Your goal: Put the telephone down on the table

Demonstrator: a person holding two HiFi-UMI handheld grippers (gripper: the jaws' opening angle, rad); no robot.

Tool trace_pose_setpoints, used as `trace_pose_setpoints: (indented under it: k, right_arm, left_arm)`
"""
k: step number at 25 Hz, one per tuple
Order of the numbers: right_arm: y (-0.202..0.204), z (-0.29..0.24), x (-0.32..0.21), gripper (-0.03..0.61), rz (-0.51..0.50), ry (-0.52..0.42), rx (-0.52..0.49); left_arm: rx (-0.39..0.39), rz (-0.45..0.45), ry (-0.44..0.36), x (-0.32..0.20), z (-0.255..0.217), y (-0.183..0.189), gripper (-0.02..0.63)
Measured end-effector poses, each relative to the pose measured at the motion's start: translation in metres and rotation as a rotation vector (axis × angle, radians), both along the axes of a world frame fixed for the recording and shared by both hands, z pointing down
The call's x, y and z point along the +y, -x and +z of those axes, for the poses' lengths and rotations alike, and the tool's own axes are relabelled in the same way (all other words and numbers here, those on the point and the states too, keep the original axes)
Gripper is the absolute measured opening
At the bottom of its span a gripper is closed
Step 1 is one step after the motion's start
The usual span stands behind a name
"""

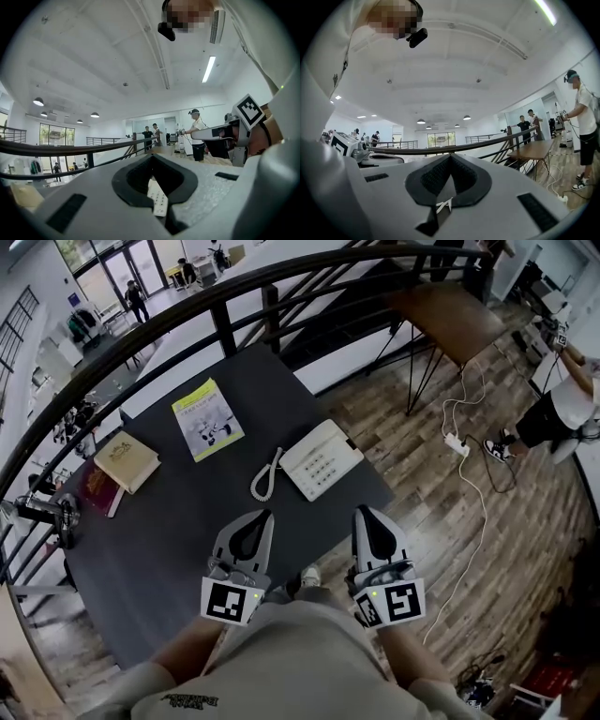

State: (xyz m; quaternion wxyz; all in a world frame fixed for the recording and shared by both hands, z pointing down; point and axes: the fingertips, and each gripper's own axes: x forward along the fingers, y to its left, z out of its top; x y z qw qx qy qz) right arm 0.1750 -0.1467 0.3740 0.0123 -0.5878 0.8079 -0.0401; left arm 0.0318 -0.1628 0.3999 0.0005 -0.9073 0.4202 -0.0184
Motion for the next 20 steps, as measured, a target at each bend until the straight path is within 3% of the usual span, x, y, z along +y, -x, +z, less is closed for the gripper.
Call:
trace_pose_setpoints:
  k: [10,15,20]
  right_arm:
    - [0.008,0.006,-0.011,0.003,-0.032,0.013,0.05]
    - [0.01,0.006,-0.017,0.003,-0.034,0.017,0.063]
    - [0.018,0.001,-0.024,0.003,-0.041,0.003,0.062]
  left_arm:
    - [-0.062,0.039,-0.065,-0.004,-0.005,-0.001,0.005]
    - [-0.03,0.02,-0.031,-0.007,-0.008,0.001,0.005]
    - [-0.044,0.037,-0.051,-0.011,-0.014,0.005,0.005]
